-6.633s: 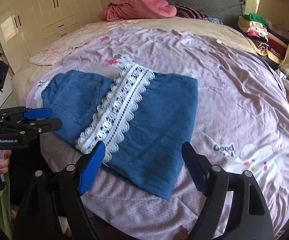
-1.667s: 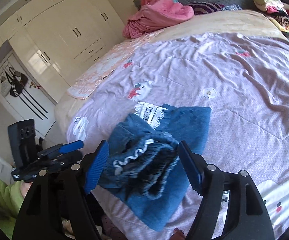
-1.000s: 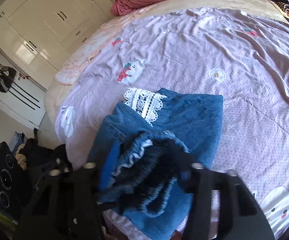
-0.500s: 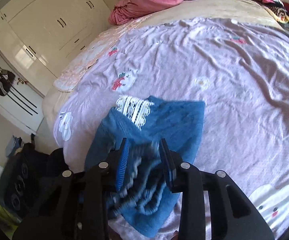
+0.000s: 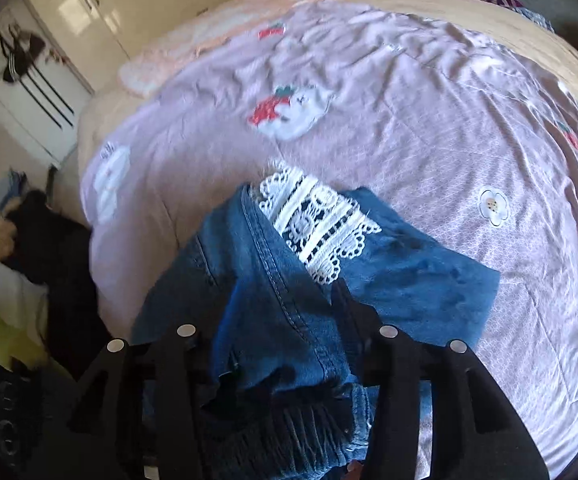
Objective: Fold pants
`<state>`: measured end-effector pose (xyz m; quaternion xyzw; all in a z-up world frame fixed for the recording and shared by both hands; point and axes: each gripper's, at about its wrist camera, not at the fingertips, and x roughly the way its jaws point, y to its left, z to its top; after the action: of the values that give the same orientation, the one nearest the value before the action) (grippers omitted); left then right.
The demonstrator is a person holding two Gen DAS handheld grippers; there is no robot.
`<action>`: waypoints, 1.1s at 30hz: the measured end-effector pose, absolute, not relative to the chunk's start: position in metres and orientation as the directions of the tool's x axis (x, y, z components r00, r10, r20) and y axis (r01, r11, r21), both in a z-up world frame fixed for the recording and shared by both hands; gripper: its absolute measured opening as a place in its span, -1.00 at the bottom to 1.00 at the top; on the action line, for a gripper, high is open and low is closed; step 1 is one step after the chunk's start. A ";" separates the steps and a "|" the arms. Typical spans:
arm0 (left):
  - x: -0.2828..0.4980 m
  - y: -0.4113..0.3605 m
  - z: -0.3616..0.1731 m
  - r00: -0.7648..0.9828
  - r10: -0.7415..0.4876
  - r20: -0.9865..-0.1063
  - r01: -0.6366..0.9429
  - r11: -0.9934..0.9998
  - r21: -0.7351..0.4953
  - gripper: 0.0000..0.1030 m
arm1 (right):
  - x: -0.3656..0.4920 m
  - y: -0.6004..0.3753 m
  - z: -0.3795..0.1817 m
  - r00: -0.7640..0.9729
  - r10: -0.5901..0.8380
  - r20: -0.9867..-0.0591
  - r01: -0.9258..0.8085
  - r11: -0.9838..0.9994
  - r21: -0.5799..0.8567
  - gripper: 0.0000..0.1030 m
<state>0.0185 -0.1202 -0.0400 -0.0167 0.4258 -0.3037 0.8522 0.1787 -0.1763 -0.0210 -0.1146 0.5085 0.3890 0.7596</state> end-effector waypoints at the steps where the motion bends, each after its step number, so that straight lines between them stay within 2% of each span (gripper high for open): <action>1: 0.019 -0.119 -0.040 0.453 -0.533 -0.715 0.502 0.815 -0.290 -0.54 | 0.176 -0.176 -0.020 0.180 0.479 -0.859 -0.716 0.663 0.220 -0.58; 2: 0.020 -0.119 -0.040 0.451 -0.536 -0.714 0.501 0.814 -0.295 -0.54 | 0.174 -0.175 -0.019 0.191 0.476 -0.858 -0.722 0.660 0.206 -0.91; 3: 0.020 -0.118 -0.041 0.450 -0.536 -0.714 0.500 0.814 -0.296 -0.54 | 0.171 -0.175 -0.017 0.229 0.459 -0.858 -0.719 0.674 0.168 -0.95; 9: 0.023 -0.118 -0.044 0.446 -0.536 -0.717 0.493 0.816 -0.303 -0.54 | 0.186 -0.174 -0.008 0.341 0.407 -0.847 -0.675 0.734 0.081 -1.00; 13: 0.024 -0.118 -0.045 0.445 -0.536 -0.718 0.490 0.816 -0.306 -0.54 | 0.201 -0.181 -0.020 0.321 0.403 -0.857 -0.629 0.767 0.125 -1.00; 14: 0.024 -0.118 -0.045 0.444 -0.537 -0.717 0.490 0.816 -0.307 -0.54 | 0.202 -0.184 -0.020 0.306 0.427 -0.851 -0.618 0.769 0.164 -0.97; 16: 0.025 -0.118 -0.045 0.443 -0.539 -0.717 0.490 0.815 -0.310 -0.54 | 0.201 -0.191 -0.014 0.260 0.514 -0.818 -0.610 0.744 0.273 -0.73; 18: 0.026 -0.117 -0.045 0.442 -0.540 -0.716 0.489 0.814 -0.313 -0.54 | 0.194 -0.192 -0.004 0.269 0.540 -0.798 -0.630 0.725 0.278 -0.08; 22: 0.026 -0.116 -0.045 0.443 -0.540 -0.715 0.487 0.815 -0.314 -0.54 | 0.187 -0.179 -0.002 0.260 0.514 -0.818 -0.667 0.708 0.232 -0.05; 23: 0.025 -0.117 -0.044 0.443 -0.540 -0.716 0.486 0.816 -0.314 -0.54 | 0.187 -0.174 -0.006 0.251 0.497 -0.831 -0.678 0.703 0.216 -0.09; 24: 0.026 -0.116 -0.044 0.443 -0.538 -0.717 0.486 0.816 -0.312 -0.54 | 0.187 -0.172 -0.010 0.241 0.485 -0.840 -0.684 0.699 0.208 -0.25; 25: 0.025 -0.117 -0.044 0.444 -0.536 -0.718 0.487 0.817 -0.309 -0.54 | 0.186 -0.169 -0.016 0.223 0.470 -0.854 -0.693 0.693 0.200 -0.50; 26: 0.025 -0.117 -0.043 0.445 -0.535 -0.718 0.486 0.818 -0.308 -0.54 | 0.185 -0.167 -0.020 0.214 0.461 -0.861 -0.704 0.684 0.191 -0.95; 33: 0.027 -0.119 -0.044 0.449 -0.529 -0.720 0.480 0.823 -0.305 -0.54 | 0.192 -0.164 -0.028 0.278 0.433 -0.858 -0.680 0.719 0.142 -0.95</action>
<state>0.0272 -0.1187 -0.0442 -0.0283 0.4331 -0.2965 0.8507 0.1917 -0.1642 -0.0276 -0.1273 0.4864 0.3525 0.7893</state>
